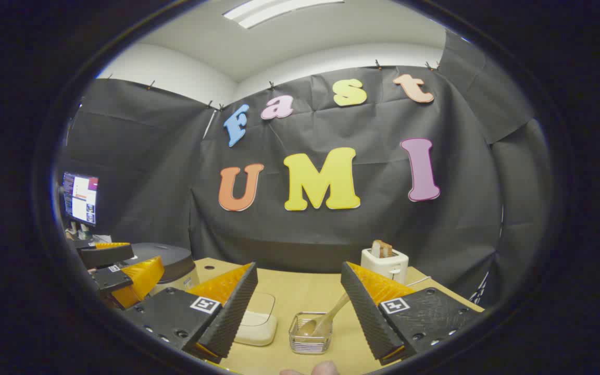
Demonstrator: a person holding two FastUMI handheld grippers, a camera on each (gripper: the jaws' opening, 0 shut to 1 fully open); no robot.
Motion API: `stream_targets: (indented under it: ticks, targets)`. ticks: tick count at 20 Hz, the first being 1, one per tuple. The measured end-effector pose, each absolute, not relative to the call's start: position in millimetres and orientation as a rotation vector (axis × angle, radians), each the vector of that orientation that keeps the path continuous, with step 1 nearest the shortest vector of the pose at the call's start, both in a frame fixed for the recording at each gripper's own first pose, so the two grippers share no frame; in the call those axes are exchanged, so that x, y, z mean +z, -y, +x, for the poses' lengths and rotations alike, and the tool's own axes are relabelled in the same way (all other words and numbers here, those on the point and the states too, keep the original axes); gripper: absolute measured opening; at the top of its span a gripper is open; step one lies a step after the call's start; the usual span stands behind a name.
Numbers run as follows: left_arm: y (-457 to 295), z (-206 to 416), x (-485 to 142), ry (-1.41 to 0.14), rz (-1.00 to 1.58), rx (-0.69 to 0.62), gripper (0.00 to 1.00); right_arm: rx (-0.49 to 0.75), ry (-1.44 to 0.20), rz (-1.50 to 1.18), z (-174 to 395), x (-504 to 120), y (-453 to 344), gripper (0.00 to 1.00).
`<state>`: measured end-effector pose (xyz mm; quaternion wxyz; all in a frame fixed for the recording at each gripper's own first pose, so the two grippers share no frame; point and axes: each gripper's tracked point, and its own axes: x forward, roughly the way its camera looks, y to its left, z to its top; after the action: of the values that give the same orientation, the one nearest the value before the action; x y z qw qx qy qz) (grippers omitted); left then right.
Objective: Close the left gripper, press the button to open the rice cooker; take a wooden spoon from the chopstick holder with the right hand, scoop a spoonful of rice and pour it into the rice cooker, then put the wooden spoon back into the chopstick holder.
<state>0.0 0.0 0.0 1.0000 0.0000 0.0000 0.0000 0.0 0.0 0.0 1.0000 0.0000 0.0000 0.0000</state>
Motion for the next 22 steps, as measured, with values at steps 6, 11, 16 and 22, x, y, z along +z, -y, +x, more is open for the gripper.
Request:
stream_targets:
  ticks: [6,11,16,22]
  targets:
    - [-10.5,1.7,0.4,-0.004,-0.014,0.025,0.97,0.014,-0.008,-0.009,0.8,-5.5,-10.3,0.95]
    - [-10.7,0.5,-0.6,-0.009,-0.013,0.031,0.97,0.007,-0.005,-0.016,2.3,-9.1,-10.6,0.96]
    - [-7.0,-1.0,-1.4,-0.012,-0.015,0.028,0.97,0.002,0.001,-0.014,1.0,-9.9,-7.4,0.96]
    - [-7.7,-3.8,4.4,0.002,-0.027,0.043,0.98,0.004,0.006,-0.012,-3.6,-9.2,-2.1,0.96]
